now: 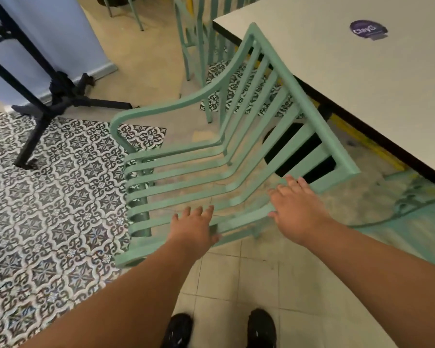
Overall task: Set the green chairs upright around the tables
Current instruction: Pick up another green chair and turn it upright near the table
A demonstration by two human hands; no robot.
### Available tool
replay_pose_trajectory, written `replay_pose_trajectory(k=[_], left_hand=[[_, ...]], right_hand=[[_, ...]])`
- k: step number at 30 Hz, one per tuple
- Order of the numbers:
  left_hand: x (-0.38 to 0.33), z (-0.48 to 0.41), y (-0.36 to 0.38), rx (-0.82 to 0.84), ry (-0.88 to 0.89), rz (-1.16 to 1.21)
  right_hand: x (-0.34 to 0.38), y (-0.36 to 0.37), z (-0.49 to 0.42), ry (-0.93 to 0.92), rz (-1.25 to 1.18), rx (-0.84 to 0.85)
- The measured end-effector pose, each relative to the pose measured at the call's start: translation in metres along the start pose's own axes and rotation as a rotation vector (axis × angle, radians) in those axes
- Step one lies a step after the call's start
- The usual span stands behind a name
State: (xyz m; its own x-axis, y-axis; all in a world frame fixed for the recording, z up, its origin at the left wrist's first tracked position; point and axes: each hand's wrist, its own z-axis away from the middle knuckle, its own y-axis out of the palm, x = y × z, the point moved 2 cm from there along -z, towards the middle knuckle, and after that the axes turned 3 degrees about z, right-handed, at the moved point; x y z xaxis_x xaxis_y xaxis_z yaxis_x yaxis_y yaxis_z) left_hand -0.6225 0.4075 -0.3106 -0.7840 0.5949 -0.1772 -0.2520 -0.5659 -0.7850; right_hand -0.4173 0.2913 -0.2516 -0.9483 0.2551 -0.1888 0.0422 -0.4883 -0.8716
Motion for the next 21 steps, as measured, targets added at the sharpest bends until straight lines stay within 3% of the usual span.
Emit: replay_pose_trajectory(k=[8, 13, 21], left_hand=[[-0.015, -0.035, 0.034, 0.044, 0.006, 0.017], [-0.007, -0.037, 0.032, -0.043, 0.134, -0.036], [0.008, -0.04, 0.031, -0.04, 0.23, -0.012]], right_hand=[[0.004, 0.02, -0.014, 0.051, 0.136, -0.047], [0.004, 0.016, -0.013, 0.073, 0.148, -0.067], [0.016, 0.008, -0.014, 0.084, 0.175, -0.026]])
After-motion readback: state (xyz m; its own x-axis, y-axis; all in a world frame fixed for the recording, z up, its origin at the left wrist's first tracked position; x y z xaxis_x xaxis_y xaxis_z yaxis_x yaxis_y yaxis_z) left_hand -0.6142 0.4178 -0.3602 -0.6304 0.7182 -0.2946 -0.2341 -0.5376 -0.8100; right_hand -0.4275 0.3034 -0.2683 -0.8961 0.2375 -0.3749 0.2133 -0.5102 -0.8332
